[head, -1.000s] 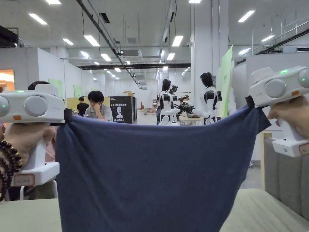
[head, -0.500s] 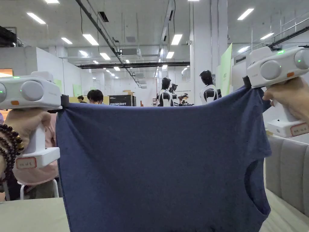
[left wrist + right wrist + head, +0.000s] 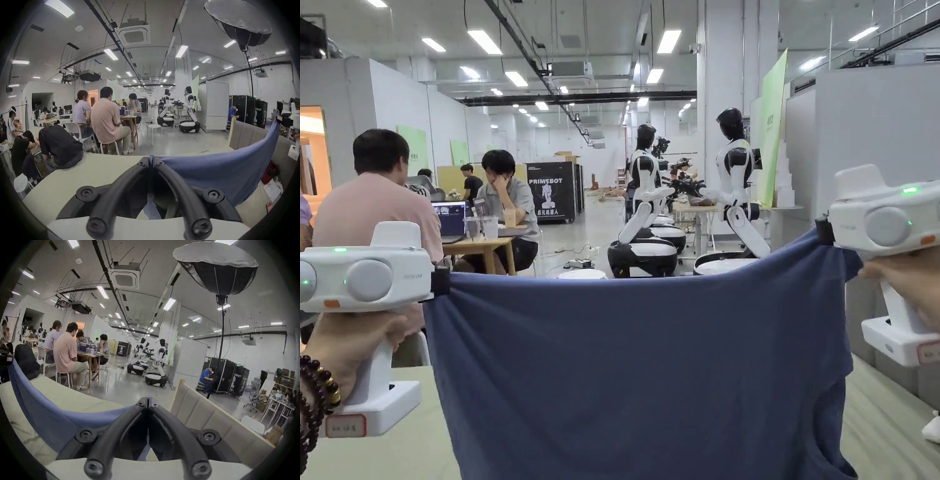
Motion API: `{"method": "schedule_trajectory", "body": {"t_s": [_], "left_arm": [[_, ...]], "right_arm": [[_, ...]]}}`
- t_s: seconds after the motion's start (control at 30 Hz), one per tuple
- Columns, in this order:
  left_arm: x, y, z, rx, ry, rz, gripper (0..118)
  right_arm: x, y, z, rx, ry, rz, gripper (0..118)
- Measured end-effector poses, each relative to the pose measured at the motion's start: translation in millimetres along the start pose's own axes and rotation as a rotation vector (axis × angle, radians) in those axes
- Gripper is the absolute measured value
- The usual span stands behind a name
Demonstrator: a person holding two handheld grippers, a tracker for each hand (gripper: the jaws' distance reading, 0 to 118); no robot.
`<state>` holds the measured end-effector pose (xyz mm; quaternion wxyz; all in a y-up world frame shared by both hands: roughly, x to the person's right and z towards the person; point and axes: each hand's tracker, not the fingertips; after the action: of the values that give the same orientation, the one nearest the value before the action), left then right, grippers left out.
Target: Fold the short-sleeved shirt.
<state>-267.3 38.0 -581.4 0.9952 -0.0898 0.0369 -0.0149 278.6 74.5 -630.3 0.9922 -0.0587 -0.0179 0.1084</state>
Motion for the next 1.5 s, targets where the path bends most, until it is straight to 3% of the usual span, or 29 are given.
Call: {"method": "schedule_trajectory", "body": {"t_s": [0.2, 0.37, 0.53, 0.67, 0.83, 1.0, 1.17, 1.33, 1.37, 1.4, 1.43, 1.47, 1.5], "left_arm": [[8.2, -56.5, 66.0, 0.003, -0.021, -0.049, 3], [10.3, -127.8, 141.0, -0.003, -0.027, -0.112, 3], [3.7, -204.3, 202.0, -0.112, -0.055, -0.045, 3], [3.3, -257.3, 236.4, -0.237, -0.012, -0.050, 3], [-5.2, -312.6, 252.4, -0.367, -0.025, -0.015, 3], [-12.4, -352.9, 248.8, -0.465, -0.031, 0.004, 3], [-15.4, -380.4, 239.2, -0.566, -0.020, 0.025, 3], [-13.7, -380.7, 242.4, -0.553, -0.022, 0.032, 4], [-13.7, -377.5, 243.8, -0.550, -0.022, 0.033, 17], [-14.1, -374.7, 246.1, -0.540, -0.023, 0.029, 36], [-14.5, -370.7, 250.4, -0.517, -0.018, 0.008, 65], [-16.0, -367.6, 253.0, -0.503, -0.021, -0.012, 103], [-17.1, -365.0, 255.2, -0.501, -0.021, -0.021, 118]], "right_arm": [[0.4, -67.5, 87.0, 0.048, 0.017, 0.020, 0], [3.9, -142.8, 178.3, 0.023, 0.094, 0.014, 0], [3.1, -212.7, 248.4, -0.120, 0.151, -0.027, 0], [-8.9, -261.6, 290.0, -0.260, 0.208, 0.062, 0], [-24.3, -316.8, 310.2, -0.477, 0.302, 0.113, 0], [-35.3, -366.3, 293.7, -0.668, 0.338, 0.227, 0], [-38.7, -399.5, 269.9, -0.754, 0.368, 0.161, 0], [-34.0, -399.5, 267.3, -0.751, 0.364, 0.123, 3], [-31.9, -394.6, 273.0, -0.747, 0.362, 0.118, 18], [-30.3, -391.6, 275.7, -0.742, 0.361, 0.116, 42], [-29.1, -388.1, 279.5, -0.735, 0.352, 0.121, 73], [-27.6, -384.7, 284.2, -0.722, 0.345, 0.129, 103], [-26.5, -381.9, 289.4, -0.709, 0.341, 0.130, 113]]}}
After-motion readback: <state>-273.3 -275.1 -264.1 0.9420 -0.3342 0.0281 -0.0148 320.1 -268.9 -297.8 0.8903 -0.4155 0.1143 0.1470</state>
